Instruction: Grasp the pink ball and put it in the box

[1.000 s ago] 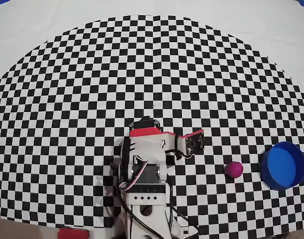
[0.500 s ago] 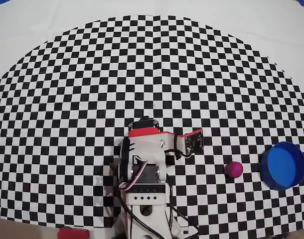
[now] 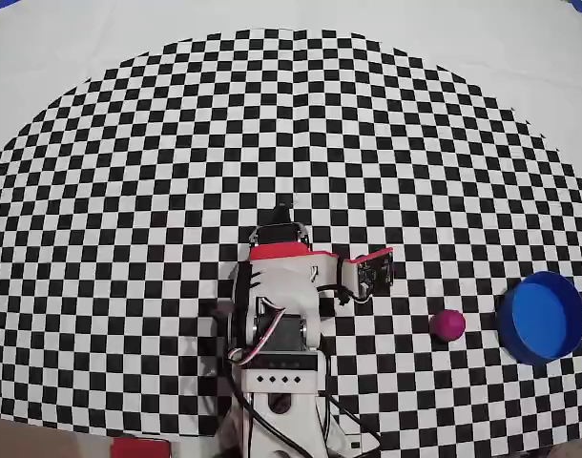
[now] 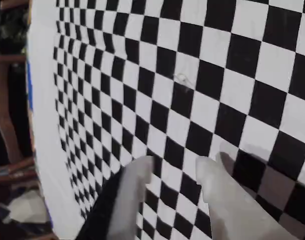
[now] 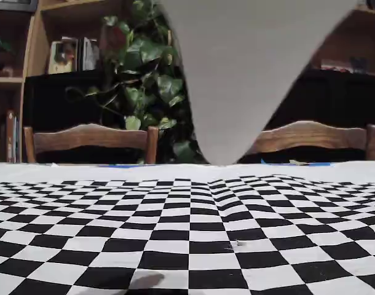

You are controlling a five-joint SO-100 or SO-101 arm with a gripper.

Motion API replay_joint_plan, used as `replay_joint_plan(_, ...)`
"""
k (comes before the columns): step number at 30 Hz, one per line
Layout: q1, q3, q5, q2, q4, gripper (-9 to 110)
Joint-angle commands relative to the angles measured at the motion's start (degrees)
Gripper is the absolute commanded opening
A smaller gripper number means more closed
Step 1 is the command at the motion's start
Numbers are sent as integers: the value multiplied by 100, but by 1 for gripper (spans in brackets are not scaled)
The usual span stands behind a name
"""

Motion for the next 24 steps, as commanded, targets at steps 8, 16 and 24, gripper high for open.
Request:
replay_joint_plan(8, 185, 35, -563, -114, -2206, 27)
replay_joint_plan(16, 352, 44, -2584, -299, -2496, 27)
replay_joint_plan(24, 422, 44, -4869, -316, -2487, 27)
